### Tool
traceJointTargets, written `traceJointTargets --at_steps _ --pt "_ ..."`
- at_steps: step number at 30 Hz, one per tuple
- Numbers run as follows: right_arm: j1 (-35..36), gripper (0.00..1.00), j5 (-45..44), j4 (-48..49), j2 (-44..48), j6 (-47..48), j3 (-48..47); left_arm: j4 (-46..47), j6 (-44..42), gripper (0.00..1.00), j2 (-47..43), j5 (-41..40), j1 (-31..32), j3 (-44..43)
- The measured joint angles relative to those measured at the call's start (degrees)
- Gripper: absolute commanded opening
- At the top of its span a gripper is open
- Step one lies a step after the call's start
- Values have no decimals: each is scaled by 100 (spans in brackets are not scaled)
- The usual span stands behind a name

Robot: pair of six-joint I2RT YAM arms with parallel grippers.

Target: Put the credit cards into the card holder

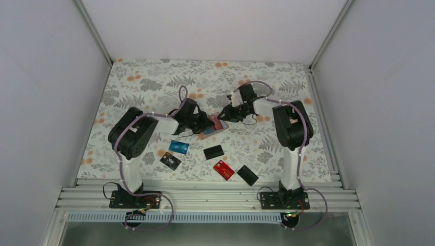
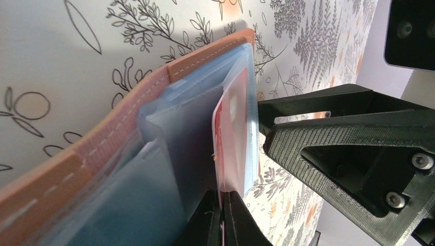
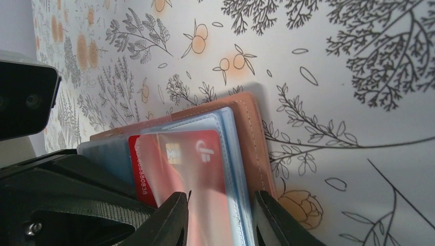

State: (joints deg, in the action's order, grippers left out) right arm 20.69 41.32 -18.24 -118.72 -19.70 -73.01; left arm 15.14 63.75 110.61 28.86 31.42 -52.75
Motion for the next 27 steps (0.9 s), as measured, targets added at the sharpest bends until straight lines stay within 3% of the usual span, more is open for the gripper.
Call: traceJointTargets --at_steps 21,27 --pt "116 34 -92 -417 221 -15 155 -1773 -608 55 -269 -914 326 -610" --pt "122 39 -114 -566 254 7 153 -1958 -745 64 -378 -999 343 -629"
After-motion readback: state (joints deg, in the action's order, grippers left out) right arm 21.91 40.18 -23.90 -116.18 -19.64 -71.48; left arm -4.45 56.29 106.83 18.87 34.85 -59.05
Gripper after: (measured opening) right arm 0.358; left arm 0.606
